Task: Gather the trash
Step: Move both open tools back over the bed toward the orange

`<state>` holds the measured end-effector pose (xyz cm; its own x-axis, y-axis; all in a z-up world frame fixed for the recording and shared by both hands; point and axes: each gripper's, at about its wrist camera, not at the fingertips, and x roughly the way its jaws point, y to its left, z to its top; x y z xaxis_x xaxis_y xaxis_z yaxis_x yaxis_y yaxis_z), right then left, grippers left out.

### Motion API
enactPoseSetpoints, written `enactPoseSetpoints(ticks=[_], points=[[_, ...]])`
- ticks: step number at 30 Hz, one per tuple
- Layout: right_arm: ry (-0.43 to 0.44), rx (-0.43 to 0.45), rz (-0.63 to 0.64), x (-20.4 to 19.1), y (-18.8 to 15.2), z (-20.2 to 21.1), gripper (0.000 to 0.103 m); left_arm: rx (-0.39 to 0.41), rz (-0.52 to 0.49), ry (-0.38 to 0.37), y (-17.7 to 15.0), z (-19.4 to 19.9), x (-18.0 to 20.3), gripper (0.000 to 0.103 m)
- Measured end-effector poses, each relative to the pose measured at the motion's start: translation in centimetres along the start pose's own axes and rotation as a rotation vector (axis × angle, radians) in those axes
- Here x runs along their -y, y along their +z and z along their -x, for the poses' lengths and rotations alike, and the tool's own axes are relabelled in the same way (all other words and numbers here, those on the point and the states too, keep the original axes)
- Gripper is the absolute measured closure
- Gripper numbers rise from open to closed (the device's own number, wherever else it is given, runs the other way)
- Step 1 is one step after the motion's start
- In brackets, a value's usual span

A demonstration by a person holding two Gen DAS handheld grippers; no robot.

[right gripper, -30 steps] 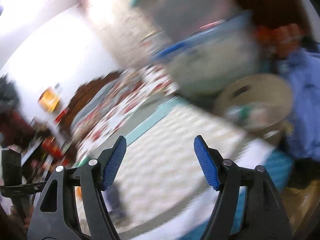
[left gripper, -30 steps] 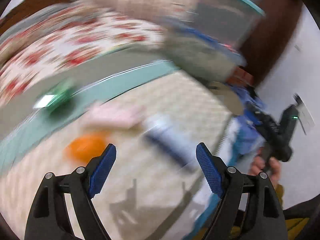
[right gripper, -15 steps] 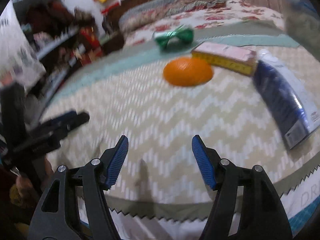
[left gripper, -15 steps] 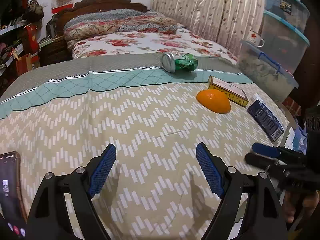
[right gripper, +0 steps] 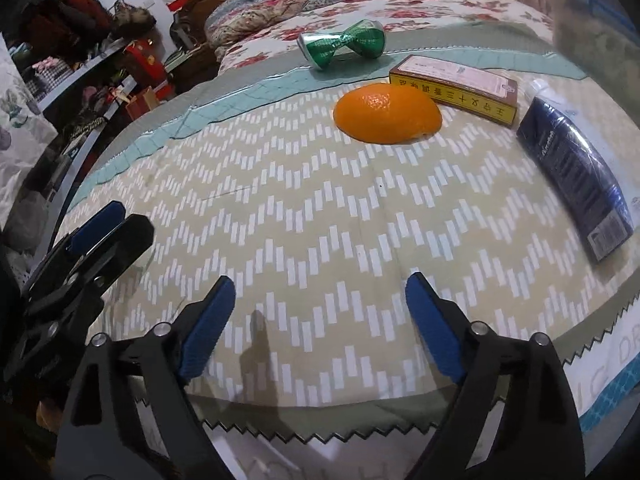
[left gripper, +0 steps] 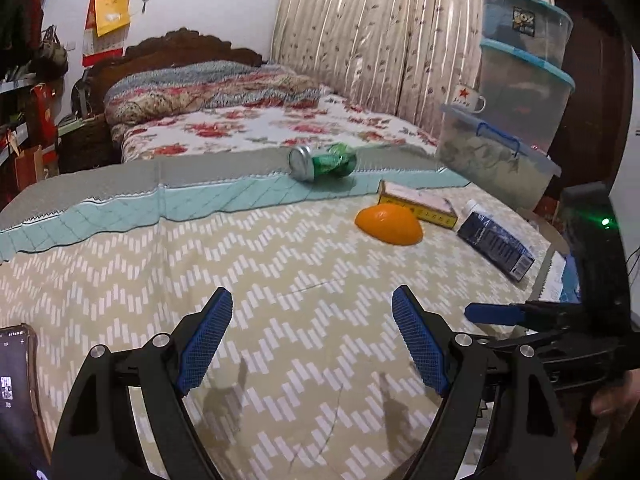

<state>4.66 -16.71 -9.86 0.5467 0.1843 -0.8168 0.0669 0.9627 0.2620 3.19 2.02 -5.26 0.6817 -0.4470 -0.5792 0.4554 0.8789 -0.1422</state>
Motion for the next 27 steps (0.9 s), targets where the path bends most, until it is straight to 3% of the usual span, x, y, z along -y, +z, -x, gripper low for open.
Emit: enactPoseSetpoints(ticks=[6, 11, 15, 19, 27], points=[[0.048, 0.039, -0.06, 0.2, -0.3, -0.2, 0.003, 0.021, 0.058, -0.036, 0.3, 0.4, -1.2, 0.02], [0.03, 0.053, -0.064, -0.2, -0.4, -0.1, 0.003, 0.008, 0.084, -0.038, 0.4, 0.1, -1.8, 0.02], [-0.038, 0.036, -0.022, -1.2, -0.4, -0.2, 0.005, 0.0, 0.098, -0.029, 0.4, -0.1, -2.0, 0.02], [-0.091, 0.085, 0.009, -2.0, -0.1, 0.0, 0.013, -0.011, 0.135, -0.022, 0.3, -0.3, -2.8, 0.02], [-0.101, 0.135, 0.004, -1.3, 1.4, -0.3, 0.013, -0.052, 0.197, -0.002, 0.2, -1.0, -3.9, 0.02]])
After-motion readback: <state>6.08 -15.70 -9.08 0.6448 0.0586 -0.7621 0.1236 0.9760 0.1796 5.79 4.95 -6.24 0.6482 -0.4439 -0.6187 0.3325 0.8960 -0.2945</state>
